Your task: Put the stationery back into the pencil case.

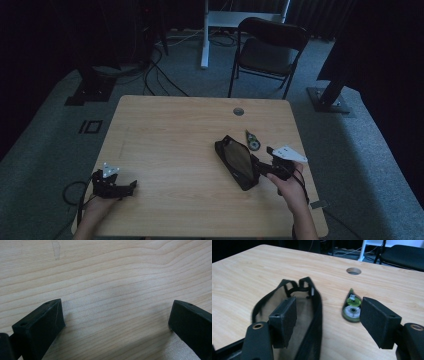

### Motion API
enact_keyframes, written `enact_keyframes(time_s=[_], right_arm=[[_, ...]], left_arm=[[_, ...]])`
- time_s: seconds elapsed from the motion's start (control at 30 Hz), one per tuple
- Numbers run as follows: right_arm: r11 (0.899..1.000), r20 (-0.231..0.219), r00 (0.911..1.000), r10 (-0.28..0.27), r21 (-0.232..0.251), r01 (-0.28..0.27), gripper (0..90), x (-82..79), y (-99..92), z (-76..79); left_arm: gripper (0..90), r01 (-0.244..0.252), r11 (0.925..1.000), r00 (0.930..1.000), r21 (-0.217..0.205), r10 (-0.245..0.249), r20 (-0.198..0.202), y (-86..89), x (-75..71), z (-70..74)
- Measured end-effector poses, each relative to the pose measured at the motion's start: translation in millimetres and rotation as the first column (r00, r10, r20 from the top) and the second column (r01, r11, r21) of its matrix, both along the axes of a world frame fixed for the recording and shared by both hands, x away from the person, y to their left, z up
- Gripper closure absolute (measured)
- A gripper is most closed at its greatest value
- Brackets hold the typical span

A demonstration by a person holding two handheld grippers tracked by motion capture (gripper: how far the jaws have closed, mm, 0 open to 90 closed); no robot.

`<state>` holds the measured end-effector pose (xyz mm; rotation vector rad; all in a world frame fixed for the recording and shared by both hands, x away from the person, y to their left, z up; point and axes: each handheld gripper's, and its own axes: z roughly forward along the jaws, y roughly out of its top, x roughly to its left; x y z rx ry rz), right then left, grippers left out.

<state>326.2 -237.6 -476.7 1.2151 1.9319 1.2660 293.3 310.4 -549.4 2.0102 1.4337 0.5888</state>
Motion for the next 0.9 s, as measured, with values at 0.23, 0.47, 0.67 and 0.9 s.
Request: enact_keyframes(time_s=[0.23,0.47,0.67,0.9], right_arm=[[0.999,0.008,0.9993,-0.036,-0.009,0.036,29.7,17.7,-10.1,-0.8],[0.998,-0.009,0.9985,-0.055,0.004,0.055,29.1,40.6,-15.4,-7.1],[0.997,-0.035,0.9968,-0.071,-0.003,0.071,29.1,59.8,-16.1,-12.5],[0.993,-0.069,0.9911,-0.114,0.013,0.115,29.1,78.7,-18.2,-22.2]], left_arm=[[0.2,-0.001,1.0,1.0,-0.001,0.001,0.0,-0.1,0.0,0.0],[0.2,-0.001,1.0,1.0,-0.001,0.001,0.0,-0.1,0.0,0.1],[0.2,0.0,1.0,1.0,-0.001,0.0,-0.001,-0.1,0.0,0.1],[0.2,0.0,1.0,1.0,-0.001,0.0,-0.001,-0.1,0.0,0.1]])
